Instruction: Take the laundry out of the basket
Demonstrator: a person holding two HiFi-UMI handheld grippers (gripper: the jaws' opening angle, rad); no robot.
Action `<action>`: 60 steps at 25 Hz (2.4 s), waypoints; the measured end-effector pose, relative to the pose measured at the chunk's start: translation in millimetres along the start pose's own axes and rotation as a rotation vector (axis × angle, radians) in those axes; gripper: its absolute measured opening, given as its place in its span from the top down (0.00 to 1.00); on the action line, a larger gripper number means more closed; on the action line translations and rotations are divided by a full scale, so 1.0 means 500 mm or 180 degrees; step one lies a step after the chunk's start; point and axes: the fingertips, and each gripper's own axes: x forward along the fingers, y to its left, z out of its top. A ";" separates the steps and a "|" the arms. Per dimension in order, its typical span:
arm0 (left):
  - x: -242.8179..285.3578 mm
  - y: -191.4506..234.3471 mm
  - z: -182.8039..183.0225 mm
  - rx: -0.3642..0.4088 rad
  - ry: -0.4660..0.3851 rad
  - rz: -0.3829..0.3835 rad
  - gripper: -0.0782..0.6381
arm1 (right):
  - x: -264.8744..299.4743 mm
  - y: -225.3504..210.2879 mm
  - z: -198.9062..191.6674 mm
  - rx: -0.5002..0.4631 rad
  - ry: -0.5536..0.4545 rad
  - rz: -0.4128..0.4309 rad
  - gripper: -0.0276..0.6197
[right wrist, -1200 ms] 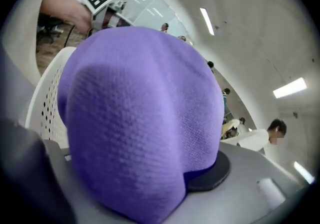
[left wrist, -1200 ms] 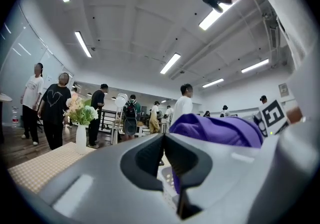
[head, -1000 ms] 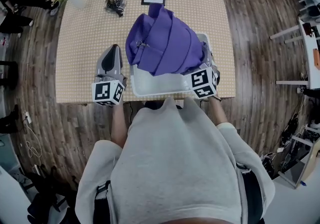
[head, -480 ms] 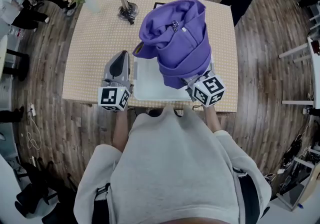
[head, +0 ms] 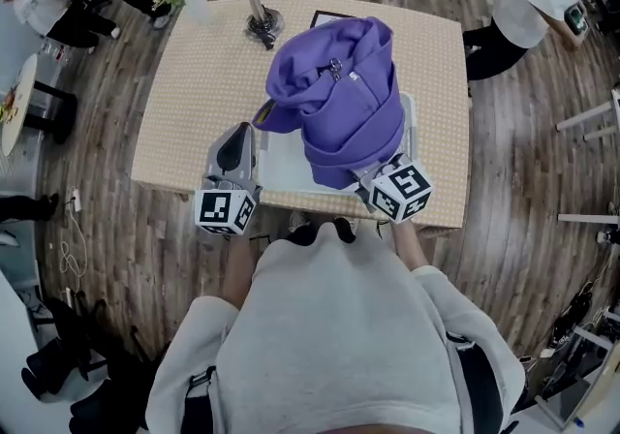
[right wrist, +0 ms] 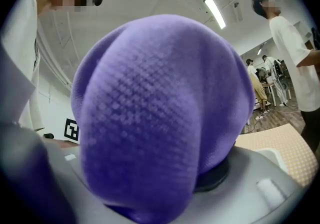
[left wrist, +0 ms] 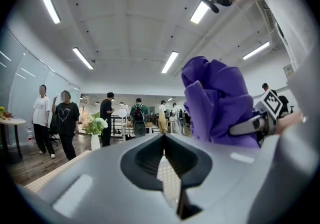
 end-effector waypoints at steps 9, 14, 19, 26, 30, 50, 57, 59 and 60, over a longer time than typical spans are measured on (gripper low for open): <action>-0.037 -0.031 0.047 -0.0076 -0.0258 -0.0389 0.88 | -0.056 0.075 0.028 -0.0090 -0.0041 -0.0308 0.47; -0.215 -0.038 0.027 -0.0074 -0.0314 -0.0629 0.88 | -0.121 0.227 -0.007 -0.0176 -0.0158 -0.0543 0.47; -0.335 -0.029 0.024 -0.0077 -0.0271 -0.0840 0.88 | -0.150 0.360 -0.027 -0.0194 -0.0213 -0.0697 0.47; -0.445 -0.074 0.050 -0.0066 -0.0355 -0.0972 0.88 | -0.228 0.475 -0.073 -0.0125 -0.0218 -0.0820 0.47; -0.497 -0.118 0.056 -0.0069 -0.0375 -0.1007 0.88 | -0.288 0.508 -0.082 -0.0086 -0.0282 -0.0835 0.47; -0.660 -0.324 0.049 -0.0048 -0.0325 -0.0844 0.88 | -0.517 0.563 -0.143 -0.0043 -0.0250 -0.0731 0.47; -0.678 -0.322 0.062 -0.0007 -0.0377 -0.0799 0.88 | -0.516 0.573 -0.140 -0.0018 -0.0292 -0.0697 0.47; -0.681 -0.325 0.070 0.0024 -0.0395 -0.0798 0.88 | -0.519 0.574 -0.135 -0.0050 -0.0296 -0.0696 0.47; -0.682 -0.327 0.073 0.0037 -0.0404 -0.0798 0.88 | -0.521 0.575 -0.133 -0.0065 -0.0298 -0.0693 0.47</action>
